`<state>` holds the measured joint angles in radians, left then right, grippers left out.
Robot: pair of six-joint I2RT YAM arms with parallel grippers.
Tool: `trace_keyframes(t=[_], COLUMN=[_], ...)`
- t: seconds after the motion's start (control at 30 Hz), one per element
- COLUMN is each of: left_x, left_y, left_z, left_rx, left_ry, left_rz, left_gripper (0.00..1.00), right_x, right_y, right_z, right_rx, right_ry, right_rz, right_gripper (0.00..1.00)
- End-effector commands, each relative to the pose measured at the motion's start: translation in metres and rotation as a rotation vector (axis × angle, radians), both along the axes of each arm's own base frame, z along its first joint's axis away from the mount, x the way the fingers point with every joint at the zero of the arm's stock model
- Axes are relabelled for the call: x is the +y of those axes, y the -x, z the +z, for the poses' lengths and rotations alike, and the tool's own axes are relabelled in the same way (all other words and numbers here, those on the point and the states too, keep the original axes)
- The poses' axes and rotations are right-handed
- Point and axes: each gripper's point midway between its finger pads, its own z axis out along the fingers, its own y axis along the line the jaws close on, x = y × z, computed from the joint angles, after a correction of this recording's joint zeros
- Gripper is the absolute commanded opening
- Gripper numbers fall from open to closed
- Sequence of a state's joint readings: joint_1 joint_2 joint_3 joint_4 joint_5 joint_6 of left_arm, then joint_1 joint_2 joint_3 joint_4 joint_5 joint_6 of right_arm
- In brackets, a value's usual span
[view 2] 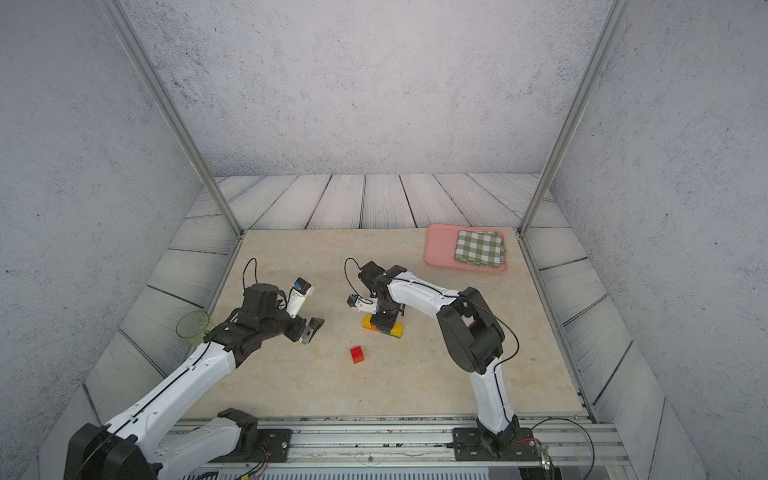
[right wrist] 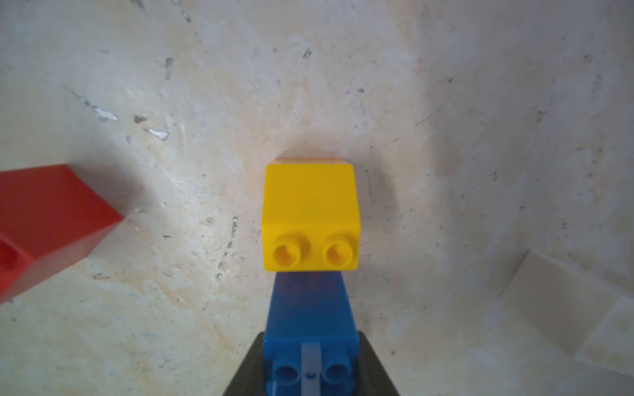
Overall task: Assemble a fork with lego
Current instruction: Assemble the lego brick with the lego brick.
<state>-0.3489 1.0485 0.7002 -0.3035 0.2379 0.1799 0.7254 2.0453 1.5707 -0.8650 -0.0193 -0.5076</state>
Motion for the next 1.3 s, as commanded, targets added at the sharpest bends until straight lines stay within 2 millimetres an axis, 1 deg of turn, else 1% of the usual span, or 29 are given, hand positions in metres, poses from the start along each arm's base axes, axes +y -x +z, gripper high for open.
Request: trace_keyframes(t=[0.0, 0.13, 0.2, 0.33, 0.6, 0.73, 0.8, 0.9, 1.0, 1.13, 1.27], left_x=[-0.002, -0.004, -0.004, -0.005, -0.009, -0.01, -0.011, -0.012, -0.013, -0.017, -0.02], left_y=[-0.007, -0.008, -0.007, -0.008, -0.015, -0.017, -0.019, -0.021, -0.023, -0.027, -0.032], left_z=[0.013, 0.015, 0.015, 0.016, 0.024, 0.029, 0.032, 0.037, 0.042, 0.053, 0.057], left_rx=[-0.024, -0.023, -0.025, -0.028, -0.045, -0.059, -0.066, -0.078, -0.091, -0.115, -0.126], left_ry=[0.012, 0.017, 0.015, 0.013, 0.017, 0.012, 0.013, 0.015, 0.021, 0.032, 0.022], left_rz=[-0.014, -0.02, -0.026, -0.029, -0.047, -0.053, -0.055, -0.059, -0.066, -0.082, -0.094], left_gripper=[0.98, 0.98, 0.98, 0.98, 0.98, 0.98, 0.98, 0.98, 0.98, 0.98, 0.98], right_x=[-0.057, -0.058, -0.059, -0.049, -0.029, -0.019, -0.016, -0.016, -0.022, -0.034, -0.041], right_y=[0.005, 0.004, 0.003, 0.0, -0.006, -0.015, -0.024, -0.041, -0.061, -0.085, -0.107], right_z=[-0.046, -0.041, -0.039, -0.025, 0.008, 0.034, 0.05, 0.075, 0.09, 0.087, 0.081], right_rx=[0.061, 0.052, 0.051, 0.055, 0.044, -0.027, -0.075, -0.144, -0.19, -0.2, -0.204], right_ry=[0.227, 0.212, 0.206, 0.145, 0.037, -0.043, -0.084, -0.143, -0.158, -0.124, -0.115], right_rz=[-0.027, -0.027, -0.038, -0.063, -0.087, -0.105, -0.124, -0.162, -0.198, -0.216, -0.2], right_gripper=[0.04, 0.07, 0.11, 0.27, 0.5, 0.7, 0.76, 0.79, 0.79, 0.79, 0.8])
